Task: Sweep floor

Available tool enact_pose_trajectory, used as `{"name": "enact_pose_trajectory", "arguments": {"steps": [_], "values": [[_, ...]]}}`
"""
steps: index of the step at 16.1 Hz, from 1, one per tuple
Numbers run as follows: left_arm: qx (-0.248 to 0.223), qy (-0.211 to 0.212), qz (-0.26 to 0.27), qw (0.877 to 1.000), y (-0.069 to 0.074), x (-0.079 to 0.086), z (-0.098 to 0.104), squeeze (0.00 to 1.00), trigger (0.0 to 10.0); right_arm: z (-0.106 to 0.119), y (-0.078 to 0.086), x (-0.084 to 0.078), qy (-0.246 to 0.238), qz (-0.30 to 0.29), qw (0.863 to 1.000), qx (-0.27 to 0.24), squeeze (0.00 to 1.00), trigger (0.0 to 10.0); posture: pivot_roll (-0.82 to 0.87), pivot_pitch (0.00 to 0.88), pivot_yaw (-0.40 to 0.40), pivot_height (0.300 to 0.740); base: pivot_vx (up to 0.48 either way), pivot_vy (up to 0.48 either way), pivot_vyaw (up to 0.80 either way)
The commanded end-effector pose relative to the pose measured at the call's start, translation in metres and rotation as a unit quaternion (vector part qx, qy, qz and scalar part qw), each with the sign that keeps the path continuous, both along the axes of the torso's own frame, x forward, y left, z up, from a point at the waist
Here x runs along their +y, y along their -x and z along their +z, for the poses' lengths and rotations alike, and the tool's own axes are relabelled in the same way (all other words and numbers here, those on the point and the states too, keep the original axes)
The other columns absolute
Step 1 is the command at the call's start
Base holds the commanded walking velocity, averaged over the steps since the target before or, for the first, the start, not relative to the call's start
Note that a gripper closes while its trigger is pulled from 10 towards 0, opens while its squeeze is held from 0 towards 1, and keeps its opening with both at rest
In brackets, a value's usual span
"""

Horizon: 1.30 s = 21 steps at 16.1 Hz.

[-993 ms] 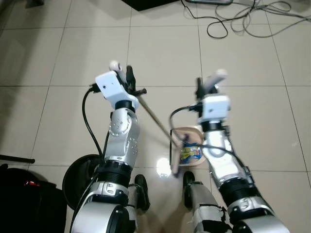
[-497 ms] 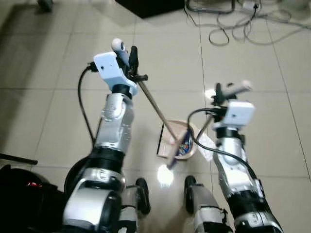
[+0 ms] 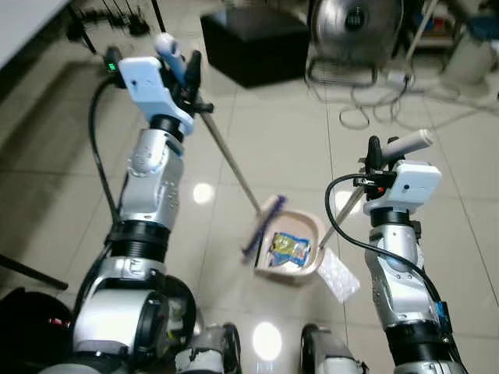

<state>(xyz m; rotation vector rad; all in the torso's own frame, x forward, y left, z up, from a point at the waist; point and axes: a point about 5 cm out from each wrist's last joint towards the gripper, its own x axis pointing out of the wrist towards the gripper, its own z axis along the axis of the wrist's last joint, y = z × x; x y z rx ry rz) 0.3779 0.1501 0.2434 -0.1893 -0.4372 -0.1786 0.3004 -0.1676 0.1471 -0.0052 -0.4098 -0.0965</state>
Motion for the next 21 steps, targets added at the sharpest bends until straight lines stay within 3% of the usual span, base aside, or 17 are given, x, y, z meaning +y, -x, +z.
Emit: {"name": "enact_pose_trajectory", "arguments": {"steps": [1,3,4,6,7,12,15,18,21], "values": [[-0.016,-0.011,0.023,1.000,-0.001,0.012,0.010,0.00,10.0,0.012,0.002,-0.003,-0.011,0.003,1.000,-0.020,0.00,10.0,-0.04,0.050,0.080,0.740,0.000,0.000,0.00],[0.005,-0.060,0.038,0.997,-0.002,0.019,0.001,0.00,10.0,0.018,0.005,-0.006,-0.019,0.006,1.000,-0.021,0.00,10.0,-0.04,0.046,0.080,0.740,0.000,0.000,0.00],[0.060,-0.094,0.041,0.993,0.000,0.025,-0.020,0.00,10.0,0.026,0.011,-0.010,-0.020,0.006,0.999,-0.025,0.00,10.0,-0.04,0.045,0.092,0.740,0.000,0.000,0.00],[0.079,-0.104,0.027,0.991,0.008,0.024,-0.035,0.00,10.0,0.032,0.014,-0.015,-0.019,0.002,1.000,-0.021,0.00,10.0,-0.05,0.050,0.098,0.740,0.000,0.000,0.00],[0.096,-0.107,0.009,0.990,0.022,0.022,-0.053,0.00,10.0,0.041,0.017,-0.021,-0.016,-0.003,1.000,-0.009,0.00,10.0,-0.06,0.050,0.095,0.740,0.000,0.000,0.00],[0.140,-0.105,-0.028,0.984,0.053,0.014,-0.082,0.00,10.0,0.062,0.017,-0.032,-0.022,-0.007,1.000,0.009,0.00,10.0,-0.06,0.056,0.084,0.740,0.000,0.000,0.00],[0.178,-0.110,-0.058,0.976,0.074,0.007,-0.098,0.00,10.0,0.069,0.016,-0.032,-0.026,-0.001,0.999,0.023,0.00,10.0,-0.06,0.053,0.083,0.740,0.000,0.000,0.00],[0.215,-0.128,-0.059,0.967,0.095,0.013,-0.113,0.00,10.0,0.081,0.012,-0.027,-0.023,0.024,0.999,0.029,0.00,10.0,-0.06,0.047,0.068,0.740,-0.089,0.000,0.00],[0.230,-0.139,-0.057,0.962,0.104,0.018,-0.118,0.00,10.0,0.089,0.009,-0.025,-0.020,0.037,0.999,0.029,0.00,10.0,-0.05,0.047,0.061,0.740,-0.310,0.000,0.00]]}}
